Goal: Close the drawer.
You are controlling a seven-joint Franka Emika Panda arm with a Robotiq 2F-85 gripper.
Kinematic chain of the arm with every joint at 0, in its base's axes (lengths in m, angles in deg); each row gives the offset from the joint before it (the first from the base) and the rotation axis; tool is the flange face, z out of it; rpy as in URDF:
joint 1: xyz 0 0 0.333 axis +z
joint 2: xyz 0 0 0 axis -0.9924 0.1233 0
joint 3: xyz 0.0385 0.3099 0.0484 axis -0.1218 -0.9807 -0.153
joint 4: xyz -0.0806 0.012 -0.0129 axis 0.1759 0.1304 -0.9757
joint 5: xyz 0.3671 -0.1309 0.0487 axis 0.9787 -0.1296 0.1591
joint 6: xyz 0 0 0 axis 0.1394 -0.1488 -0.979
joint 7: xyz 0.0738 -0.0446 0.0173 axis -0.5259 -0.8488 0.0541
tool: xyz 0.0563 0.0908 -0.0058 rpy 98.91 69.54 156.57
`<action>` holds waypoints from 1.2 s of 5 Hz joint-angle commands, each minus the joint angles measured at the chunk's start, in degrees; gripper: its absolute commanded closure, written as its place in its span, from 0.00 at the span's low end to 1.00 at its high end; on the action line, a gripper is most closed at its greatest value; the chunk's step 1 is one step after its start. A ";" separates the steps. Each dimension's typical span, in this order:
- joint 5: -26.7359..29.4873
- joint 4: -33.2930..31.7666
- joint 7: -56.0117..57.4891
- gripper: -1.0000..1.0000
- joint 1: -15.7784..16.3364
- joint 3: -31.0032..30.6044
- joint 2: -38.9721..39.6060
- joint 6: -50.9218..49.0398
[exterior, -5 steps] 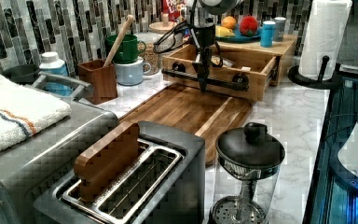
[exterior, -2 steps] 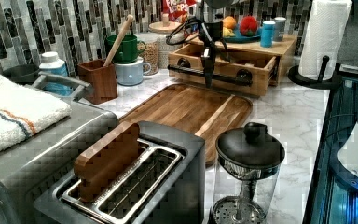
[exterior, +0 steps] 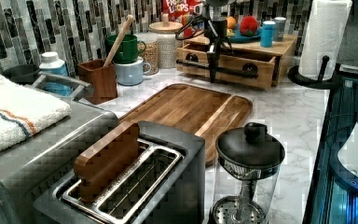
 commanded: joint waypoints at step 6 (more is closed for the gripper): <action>2.53 15.88 15.32 1.00 -11.57 5.67 5.19 -1.31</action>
